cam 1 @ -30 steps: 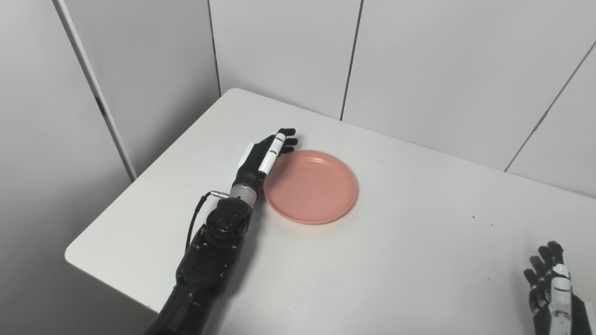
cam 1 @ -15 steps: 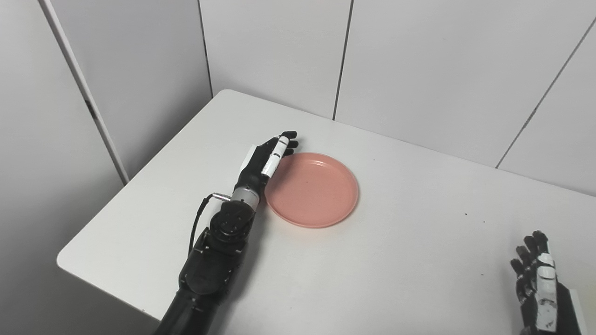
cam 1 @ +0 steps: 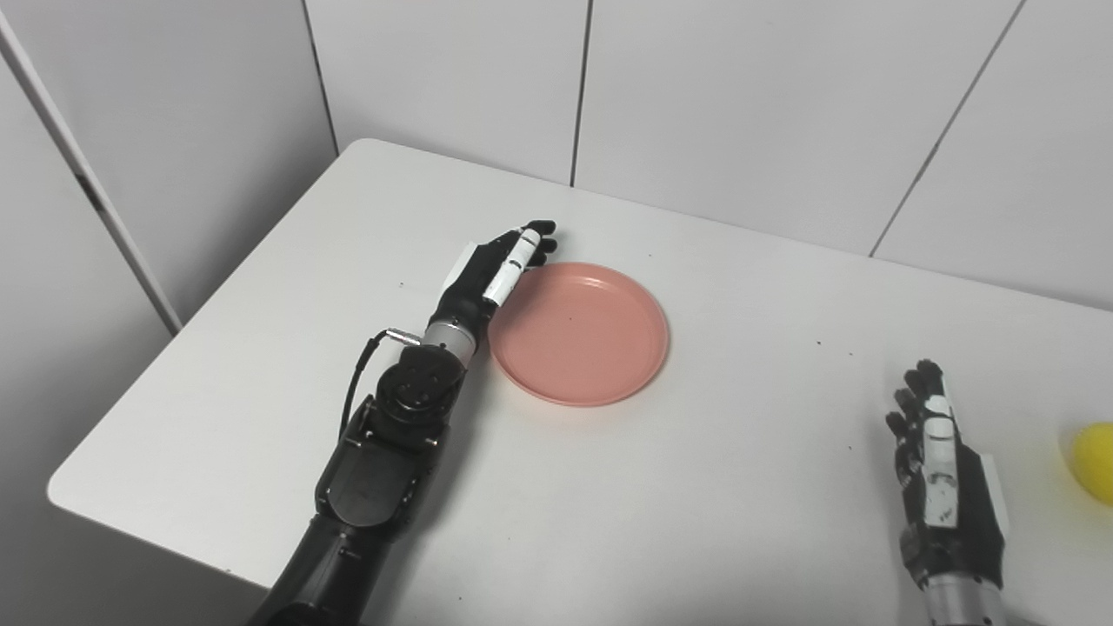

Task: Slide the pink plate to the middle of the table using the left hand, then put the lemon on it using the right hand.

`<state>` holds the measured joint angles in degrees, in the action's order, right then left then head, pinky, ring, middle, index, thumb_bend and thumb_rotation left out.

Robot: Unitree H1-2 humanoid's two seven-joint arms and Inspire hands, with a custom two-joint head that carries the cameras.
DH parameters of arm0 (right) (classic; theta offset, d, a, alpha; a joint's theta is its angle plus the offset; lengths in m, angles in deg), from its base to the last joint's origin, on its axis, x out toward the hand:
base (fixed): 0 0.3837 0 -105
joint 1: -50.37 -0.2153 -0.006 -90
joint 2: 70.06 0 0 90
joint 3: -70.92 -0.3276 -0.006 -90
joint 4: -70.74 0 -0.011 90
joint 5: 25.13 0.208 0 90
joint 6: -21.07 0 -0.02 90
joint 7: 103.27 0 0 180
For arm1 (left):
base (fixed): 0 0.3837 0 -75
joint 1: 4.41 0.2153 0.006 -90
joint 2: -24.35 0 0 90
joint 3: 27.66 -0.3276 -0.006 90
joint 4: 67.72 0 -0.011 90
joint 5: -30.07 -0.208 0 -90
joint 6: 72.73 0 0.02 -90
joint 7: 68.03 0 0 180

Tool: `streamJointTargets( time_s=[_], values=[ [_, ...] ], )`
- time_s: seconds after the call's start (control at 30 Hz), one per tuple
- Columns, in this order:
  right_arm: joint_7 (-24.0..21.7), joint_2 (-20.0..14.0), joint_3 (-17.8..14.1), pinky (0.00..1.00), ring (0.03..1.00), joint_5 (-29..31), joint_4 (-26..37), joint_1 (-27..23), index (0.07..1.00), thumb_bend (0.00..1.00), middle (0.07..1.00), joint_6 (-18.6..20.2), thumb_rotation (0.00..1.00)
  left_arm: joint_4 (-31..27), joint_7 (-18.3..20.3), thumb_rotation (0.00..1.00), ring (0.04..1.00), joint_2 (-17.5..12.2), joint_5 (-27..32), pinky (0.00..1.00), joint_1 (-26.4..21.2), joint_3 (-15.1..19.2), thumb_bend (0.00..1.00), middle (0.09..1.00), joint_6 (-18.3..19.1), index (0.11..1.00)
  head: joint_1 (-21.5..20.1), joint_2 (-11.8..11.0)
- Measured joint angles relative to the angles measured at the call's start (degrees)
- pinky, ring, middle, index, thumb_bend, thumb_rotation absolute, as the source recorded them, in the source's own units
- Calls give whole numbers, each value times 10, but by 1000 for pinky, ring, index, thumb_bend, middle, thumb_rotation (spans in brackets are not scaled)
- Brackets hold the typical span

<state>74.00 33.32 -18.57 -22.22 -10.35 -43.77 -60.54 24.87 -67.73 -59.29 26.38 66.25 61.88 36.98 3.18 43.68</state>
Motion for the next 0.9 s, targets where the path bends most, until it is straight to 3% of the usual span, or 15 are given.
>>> streamJointTargets(
  time_s=[0.03,0.1,0.3,0.37,0.43,0.57,0.83,0.9],
  values=[
    [4,4,2,1000,1000,-3,0,-2,971,402,978,0,970,0,6,1000,825,-2,0,826,-1,-5,313,815,0,786,-31,9],
    [10,13,6,1000,1000,-9,2,-4,968,414,975,1,956,0,16,1000,820,-5,0,822,-3,-13,309,813,0,783,-32,9],
    [15,32,17,1000,1000,-20,8,-9,965,429,978,9,942,-2,28,1000,831,-2,1,822,-4,-19,319,819,0,790,-95,24],
    [16,34,20,1000,1000,-24,8,-9,964,424,978,9,945,-4,29,1000,830,2,1,815,-4,-23,320,815,1,786,-95,24],
    [19,35,24,1000,1000,-34,8,-10,964,416,978,10,947,-4,29,1000,824,7,0,809,-4,-26,319,810,1,783,-141,26],
    [25,41,28,1000,1000,-44,8,-12,966,414,984,11,960,-4,29,1000,821,19,0,812,-3,-30,307,810,1,782,-185,24],
    [35,60,39,1000,1000,-56,-3,-22,973,440,985,11,928,-20,38,1000,842,28,-7,835,12,-58,320,832,-12,806,-228,11],
    [35,61,43,1000,1000,-58,-6,-22,980,430,992,10,960,-20,38,1000,844,36,-7,836,17,-58,318,833,-20,809,-242,7]
  ],
)
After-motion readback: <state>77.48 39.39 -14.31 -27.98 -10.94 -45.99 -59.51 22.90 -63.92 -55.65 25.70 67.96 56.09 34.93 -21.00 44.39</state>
